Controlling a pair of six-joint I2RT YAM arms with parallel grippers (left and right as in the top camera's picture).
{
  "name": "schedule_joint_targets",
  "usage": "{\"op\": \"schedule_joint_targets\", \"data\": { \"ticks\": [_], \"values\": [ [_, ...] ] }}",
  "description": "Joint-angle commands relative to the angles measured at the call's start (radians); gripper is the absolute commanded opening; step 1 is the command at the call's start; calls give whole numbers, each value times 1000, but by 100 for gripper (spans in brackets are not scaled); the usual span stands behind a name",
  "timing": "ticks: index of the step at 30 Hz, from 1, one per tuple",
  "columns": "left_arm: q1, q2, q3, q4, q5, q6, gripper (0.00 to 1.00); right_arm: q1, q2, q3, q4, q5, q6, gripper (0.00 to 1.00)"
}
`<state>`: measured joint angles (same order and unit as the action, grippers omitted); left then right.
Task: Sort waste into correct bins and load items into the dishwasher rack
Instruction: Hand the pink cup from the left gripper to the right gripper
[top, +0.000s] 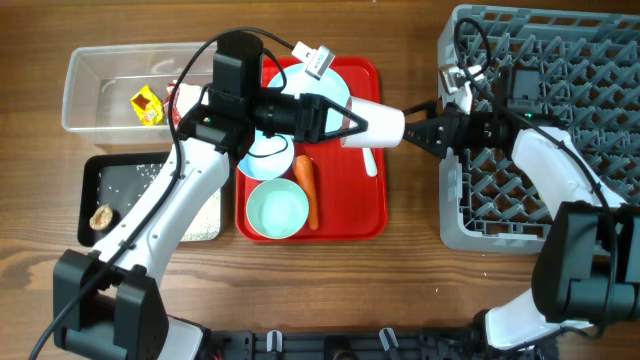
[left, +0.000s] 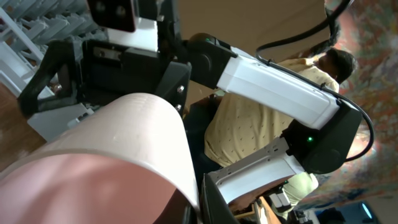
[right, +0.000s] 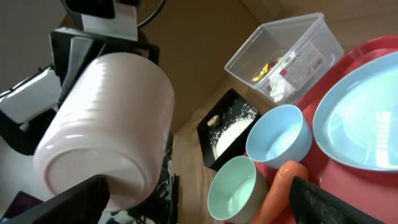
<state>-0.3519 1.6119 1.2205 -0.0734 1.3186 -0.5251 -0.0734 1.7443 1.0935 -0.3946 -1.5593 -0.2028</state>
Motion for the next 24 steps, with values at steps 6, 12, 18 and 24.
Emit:
{"op": "schedule_joint_targets", "data": {
  "ticks": [6, 12, 18, 24],
  "values": [
    [-10, 70, 10, 3, -8, 23, 4, 16, -143, -1, 150, -63, 206, 98],
    [-8, 70, 10, 25, -7, 23, 4, 42, -143, -1, 178, -63, 231, 99],
    [3, 70, 10, 37, -6, 12, 4, 46, -143, -2, 169, -63, 230, 99],
    [14, 70, 10, 165, 1, -83, 4, 99, -143, -2, 173, -14, 229, 98]
  ]
}}
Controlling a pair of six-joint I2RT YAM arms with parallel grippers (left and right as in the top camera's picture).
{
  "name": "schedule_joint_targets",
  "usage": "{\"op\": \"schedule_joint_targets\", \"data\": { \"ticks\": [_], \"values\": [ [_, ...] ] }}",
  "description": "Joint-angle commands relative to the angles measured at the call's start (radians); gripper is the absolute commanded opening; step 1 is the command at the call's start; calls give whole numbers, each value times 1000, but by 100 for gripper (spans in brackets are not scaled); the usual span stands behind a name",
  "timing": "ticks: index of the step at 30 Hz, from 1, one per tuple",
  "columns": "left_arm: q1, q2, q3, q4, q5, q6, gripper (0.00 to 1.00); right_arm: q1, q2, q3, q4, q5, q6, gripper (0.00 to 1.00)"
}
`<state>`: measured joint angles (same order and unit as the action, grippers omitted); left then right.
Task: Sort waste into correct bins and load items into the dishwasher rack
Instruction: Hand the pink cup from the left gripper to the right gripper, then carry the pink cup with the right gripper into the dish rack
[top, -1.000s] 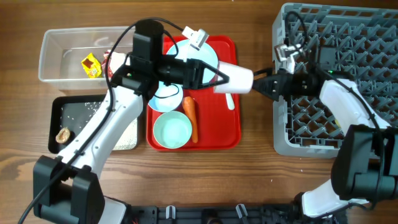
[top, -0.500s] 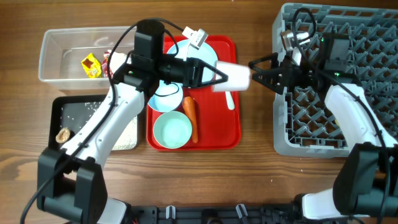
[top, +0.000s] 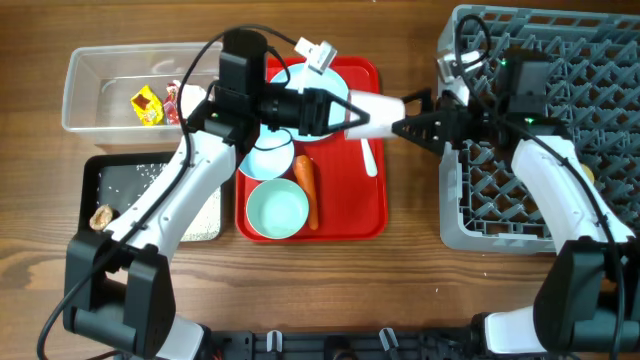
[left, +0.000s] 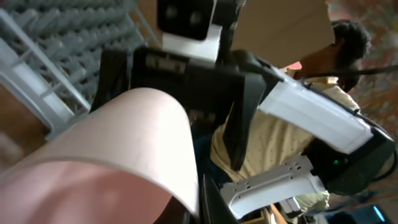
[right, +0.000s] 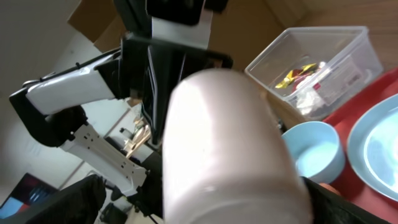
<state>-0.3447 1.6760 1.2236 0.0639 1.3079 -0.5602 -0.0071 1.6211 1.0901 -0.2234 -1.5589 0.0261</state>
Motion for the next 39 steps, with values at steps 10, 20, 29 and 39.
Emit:
{"op": "schedule_joint_targets", "data": {
  "ticks": [10, 20, 29, 39],
  "values": [
    [5, 6, 7, 19, 29, -50, 4, 41, -19, 2, 34, -2, 2, 73],
    [5, 6, 7, 0, 26, -47, 20, 39, -19, 2, 51, 16, 4, 59],
    [50, 6, 7, -9, 26, -47, 39, 20, -19, 2, 46, 248, 37, 58],
    [113, 6, 7, -146, -198, -46, 52, -64, -66, 93, -208, 716, 43, 59]
  ]
}}
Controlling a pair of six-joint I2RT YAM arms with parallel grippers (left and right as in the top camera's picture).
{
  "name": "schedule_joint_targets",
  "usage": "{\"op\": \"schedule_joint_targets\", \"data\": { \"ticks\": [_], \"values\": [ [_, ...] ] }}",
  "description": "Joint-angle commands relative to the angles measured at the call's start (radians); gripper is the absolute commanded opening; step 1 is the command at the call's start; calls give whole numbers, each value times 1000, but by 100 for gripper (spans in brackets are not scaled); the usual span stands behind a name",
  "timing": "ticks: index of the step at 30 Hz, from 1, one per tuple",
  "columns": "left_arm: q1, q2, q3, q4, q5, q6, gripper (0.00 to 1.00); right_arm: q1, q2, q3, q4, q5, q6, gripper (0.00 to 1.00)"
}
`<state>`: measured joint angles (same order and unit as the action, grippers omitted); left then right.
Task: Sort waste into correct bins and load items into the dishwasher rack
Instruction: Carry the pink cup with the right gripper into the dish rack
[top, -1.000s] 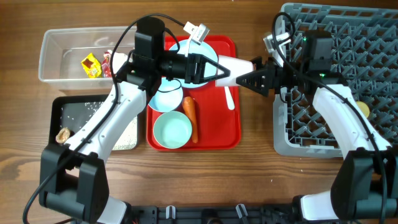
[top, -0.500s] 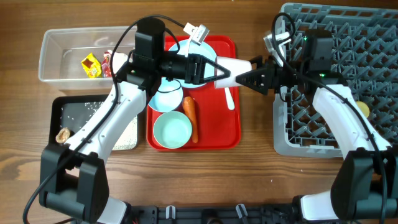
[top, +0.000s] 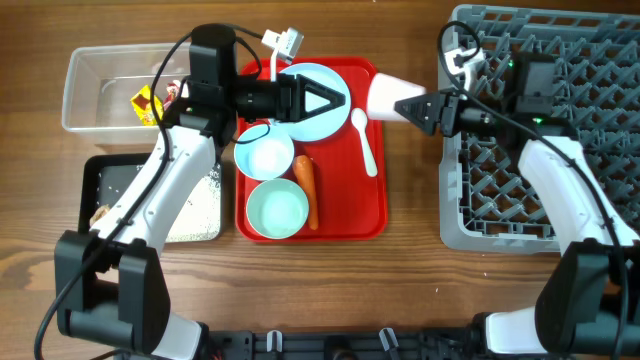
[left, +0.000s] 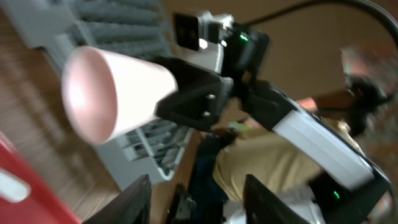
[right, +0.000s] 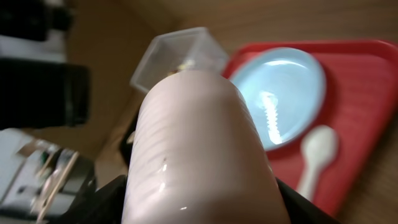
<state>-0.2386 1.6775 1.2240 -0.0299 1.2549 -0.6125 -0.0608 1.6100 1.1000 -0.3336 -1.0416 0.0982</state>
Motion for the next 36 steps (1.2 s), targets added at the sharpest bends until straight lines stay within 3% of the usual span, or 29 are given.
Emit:
{"op": "schedule_joint_targets", "data": {
  "ticks": [1, 5, 9, 10, 19, 28, 36],
  "values": [
    [7, 5, 6, -87, -197, 6, 53, -11, -65, 119, -162, 248, -47, 59],
    [7, 5, 6, -268, -469, 6, 65, -11, -99, 307, -444, 475, -89, 59],
    [6, 5, 6, -425, -708, 6, 97, -39, -107, 500, -665, 611, -122, 59],
    [5, 5, 6, -454, -753, 6, 100, -54, -107, 535, -708, 654, -121, 59],
    [5, 5, 6, -483, -865, 5, 100, -280, -107, 576, -914, 934, -10, 58],
    [5, 5, 6, -484, -864, 5, 100, -558, -103, 576, -920, 1143, 142, 59],
    [5, 5, 6, -484, -864, 5, 100, -621, 11, 575, -891, 1184, 179, 59]
  ]
}}
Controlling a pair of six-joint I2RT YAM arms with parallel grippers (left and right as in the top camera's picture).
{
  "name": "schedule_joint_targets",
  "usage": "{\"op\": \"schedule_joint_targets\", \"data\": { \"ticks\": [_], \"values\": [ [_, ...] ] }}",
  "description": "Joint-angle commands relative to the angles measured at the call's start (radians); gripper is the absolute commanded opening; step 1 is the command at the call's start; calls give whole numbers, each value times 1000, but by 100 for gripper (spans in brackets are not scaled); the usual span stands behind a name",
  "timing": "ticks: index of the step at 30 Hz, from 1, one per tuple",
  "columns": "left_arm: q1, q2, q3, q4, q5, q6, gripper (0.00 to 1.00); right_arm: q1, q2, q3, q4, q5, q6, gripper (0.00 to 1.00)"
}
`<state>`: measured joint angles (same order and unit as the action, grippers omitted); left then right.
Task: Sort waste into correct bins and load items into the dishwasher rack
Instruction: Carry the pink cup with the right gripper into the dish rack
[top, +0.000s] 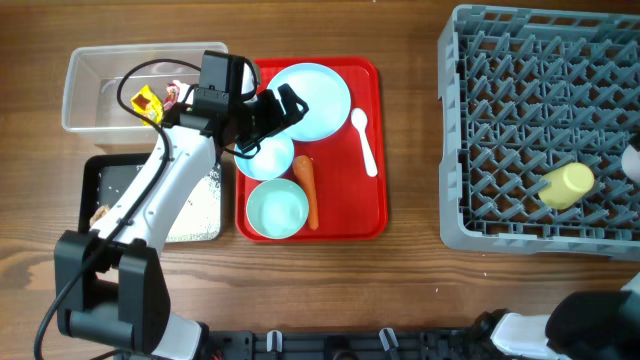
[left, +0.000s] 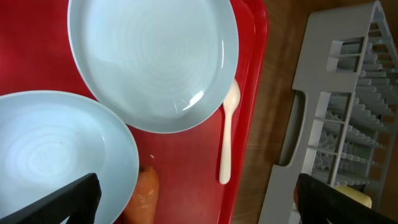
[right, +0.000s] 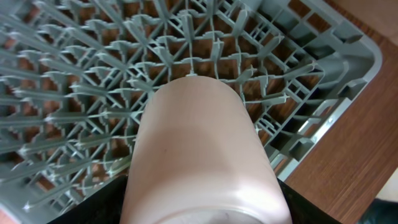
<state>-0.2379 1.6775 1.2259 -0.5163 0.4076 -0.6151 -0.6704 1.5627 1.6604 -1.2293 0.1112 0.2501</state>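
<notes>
The pink cup (right: 202, 168) fills the right wrist view. My right gripper (right: 205, 214) is shut on it above the grey dishwasher rack (right: 74, 81), close to one of its corners. The overhead view shows almost nothing of that arm. My left gripper (top: 283, 108) (left: 198, 202) hangs open and empty over the red tray (top: 345, 215). On the tray are a light-blue plate (left: 155, 56), a blue bowl (left: 56, 155), a mint bowl (top: 277, 210), a carrot (top: 306, 190) and a white spoon (left: 228, 137).
A pale yellow cup (top: 565, 185) lies in the rack (top: 520, 130) at the right. A clear bin (top: 100, 80) with wrappers stands at the far left. In front of it is a black bin (top: 120, 180) with white crumbs and a food scrap.
My right gripper was holding the pink cup between tray and rack; it now holds it over a corner of the rack, the arm almost out of the overhead view. My left gripper now points down at the tray.
My left gripper held the pink cup over the tray's right edge, facing my open right gripper. Then both grippers were at the cup. Then the right held it alone and the left was open, drawn back over the plate. Now the cup is over the rack.
</notes>
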Motion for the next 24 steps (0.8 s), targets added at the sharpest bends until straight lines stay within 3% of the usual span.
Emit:
{"op": "schedule_joint_targets", "data": {
  "ticks": [1, 14, 24],
  "values": [
    [5, 5, 5, 3, -17, 8, 100, -13, 77, 14, 5, 32, 26, 59],
    [5, 5, 5, 3, -17, 8, 100, -65, 321, 13, 18, 29, 14, 59],
    [5, 5, 5, 3, -17, 8, 100, -124, 382, 8, 67, -28, 10, 59]
  ]
}}
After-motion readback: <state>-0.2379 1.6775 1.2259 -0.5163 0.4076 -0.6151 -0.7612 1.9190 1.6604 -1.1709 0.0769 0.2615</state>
